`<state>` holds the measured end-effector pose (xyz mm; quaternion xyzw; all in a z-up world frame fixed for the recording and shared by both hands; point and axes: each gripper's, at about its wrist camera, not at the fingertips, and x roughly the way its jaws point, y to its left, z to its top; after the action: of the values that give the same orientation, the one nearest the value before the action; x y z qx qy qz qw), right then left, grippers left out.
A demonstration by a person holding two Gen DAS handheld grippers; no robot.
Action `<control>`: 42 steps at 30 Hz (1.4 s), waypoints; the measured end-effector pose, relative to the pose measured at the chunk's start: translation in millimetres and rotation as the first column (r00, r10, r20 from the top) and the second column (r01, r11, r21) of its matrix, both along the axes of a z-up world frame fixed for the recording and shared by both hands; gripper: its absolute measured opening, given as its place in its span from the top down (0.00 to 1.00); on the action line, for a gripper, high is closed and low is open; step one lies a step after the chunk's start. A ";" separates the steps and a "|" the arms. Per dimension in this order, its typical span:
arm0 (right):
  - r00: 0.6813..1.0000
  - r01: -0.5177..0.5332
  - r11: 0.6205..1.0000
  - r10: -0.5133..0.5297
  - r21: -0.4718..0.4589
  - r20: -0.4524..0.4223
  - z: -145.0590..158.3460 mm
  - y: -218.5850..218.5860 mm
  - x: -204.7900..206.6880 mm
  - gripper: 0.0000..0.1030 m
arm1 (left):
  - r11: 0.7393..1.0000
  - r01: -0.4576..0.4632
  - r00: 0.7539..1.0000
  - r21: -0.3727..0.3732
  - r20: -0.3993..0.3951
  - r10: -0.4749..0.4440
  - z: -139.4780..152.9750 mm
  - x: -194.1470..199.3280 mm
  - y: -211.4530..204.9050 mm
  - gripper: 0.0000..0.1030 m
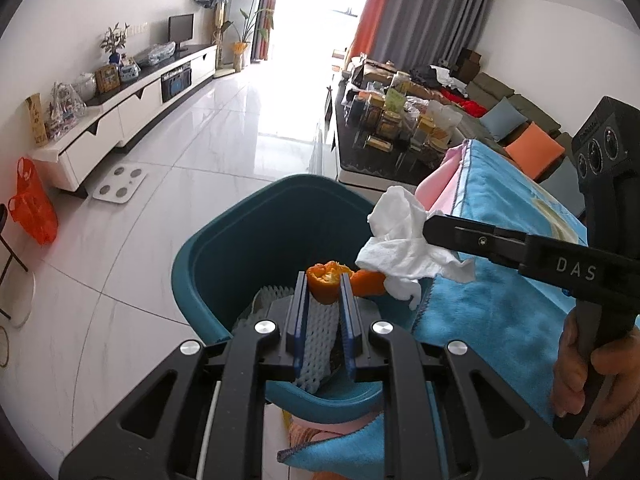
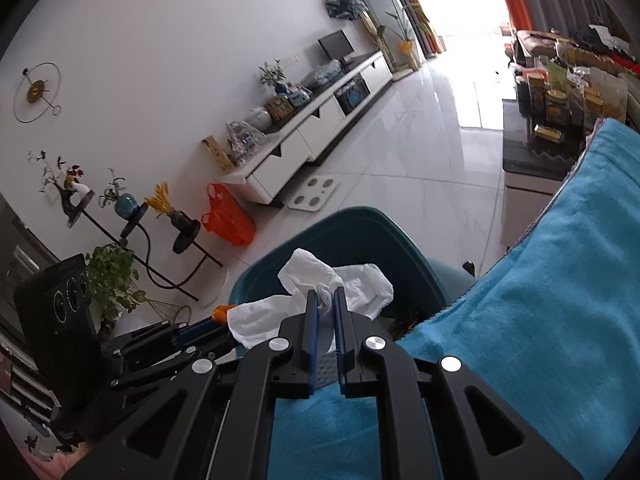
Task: Collect trash
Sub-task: 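Open the left gripper over the bin while the right gripper releases the tissue, then move both grippers back over the bed toward the remaining trash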
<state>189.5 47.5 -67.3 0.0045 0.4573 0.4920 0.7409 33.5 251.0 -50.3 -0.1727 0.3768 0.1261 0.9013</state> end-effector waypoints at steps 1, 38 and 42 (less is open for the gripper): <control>1.000 0.001 1.000 -0.001 -0.005 -0.007 -1.8 1.5 0.7 0.92 | 1.000 -0.003 1.000 -0.006 -0.006 0.003 -2.3 2.3 0.4 0.85; 0.967 0.120 0.991 -0.131 0.065 0.218 60.5 -146.1 -36.4 0.62 | 0.938 0.337 0.918 0.082 0.192 -0.346 29.3 -16.3 -123.4 0.40; 0.943 0.223 0.972 -0.234 0.074 0.236 66.9 -208.0 -40.4 0.62 | 0.859 0.506 0.839 0.079 0.185 -0.511 28.0 -6.5 -186.5 0.40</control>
<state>149.1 -160.5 -0.3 0.0142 0.3479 0.4099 0.8430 27.0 64.5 -22.3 -0.0664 0.3149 -0.1305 0.9377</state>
